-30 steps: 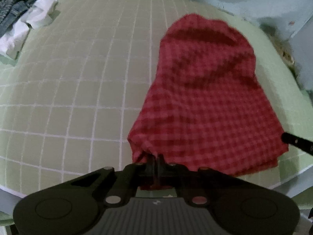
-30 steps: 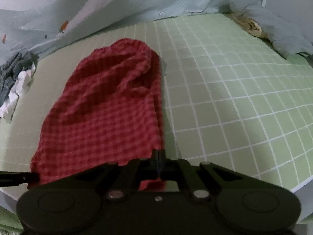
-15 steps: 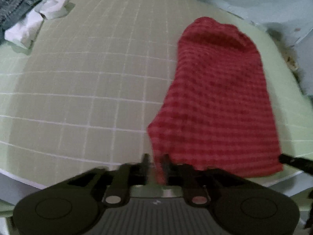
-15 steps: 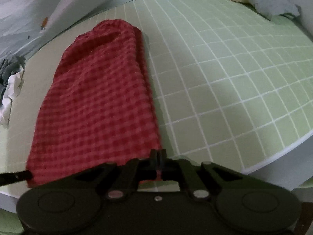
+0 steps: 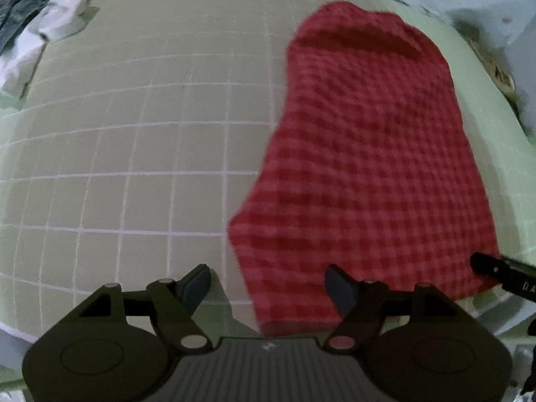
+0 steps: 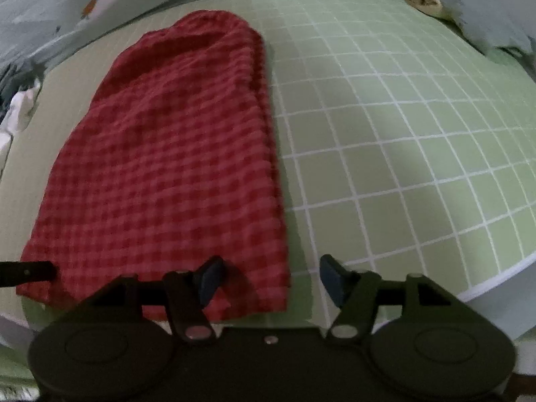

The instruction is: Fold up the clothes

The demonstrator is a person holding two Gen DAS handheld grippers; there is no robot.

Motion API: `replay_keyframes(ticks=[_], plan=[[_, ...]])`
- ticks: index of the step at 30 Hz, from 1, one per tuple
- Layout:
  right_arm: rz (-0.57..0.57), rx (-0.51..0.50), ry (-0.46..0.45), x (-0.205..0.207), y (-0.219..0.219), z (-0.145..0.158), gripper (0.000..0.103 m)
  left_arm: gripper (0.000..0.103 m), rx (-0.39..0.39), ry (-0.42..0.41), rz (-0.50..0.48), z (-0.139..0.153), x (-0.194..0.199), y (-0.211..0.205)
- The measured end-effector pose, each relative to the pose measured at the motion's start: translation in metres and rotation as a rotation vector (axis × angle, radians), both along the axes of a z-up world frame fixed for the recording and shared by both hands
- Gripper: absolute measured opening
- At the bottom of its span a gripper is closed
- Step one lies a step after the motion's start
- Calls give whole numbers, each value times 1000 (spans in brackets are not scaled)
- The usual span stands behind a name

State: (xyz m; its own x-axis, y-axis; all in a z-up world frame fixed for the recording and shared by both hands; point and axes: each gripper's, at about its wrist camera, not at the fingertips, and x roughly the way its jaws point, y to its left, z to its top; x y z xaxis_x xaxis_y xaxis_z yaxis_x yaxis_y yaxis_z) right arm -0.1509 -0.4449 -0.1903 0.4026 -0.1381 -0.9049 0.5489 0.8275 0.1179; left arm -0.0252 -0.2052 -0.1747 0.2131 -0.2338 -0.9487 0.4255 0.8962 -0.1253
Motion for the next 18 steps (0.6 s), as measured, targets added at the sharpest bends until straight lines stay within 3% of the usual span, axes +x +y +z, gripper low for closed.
replay_keyframes(ticks=[3, 4, 5, 6, 8, 12, 18], plan=[[38, -3, -8, 0, 3, 1, 32, 63, -18, -17, -72, 0, -7, -9], [54, 1, -7, 1, 4, 1, 29, 46, -11, -27, -93, 1, -9, -13], [68, 12, -10, 3, 5, 2, 16, 21, -5, -30, -117, 3, -10, -16], [81, 28, -14, 4, 6, 3, 6, 8, -18, -18, -131, 4, -10, -17], [108, 59, -22, 6, 7, 5, 5, 5, -62, 15, -108, 8, -5, -16], [118, 39, -89, 9, 4, 30, 5, 4, -104, -31, -84, 29, 3, -16], [73, 3, -240, 21, -20, 79, 5, 4, -179, -168, -42, 80, 18, -21]])
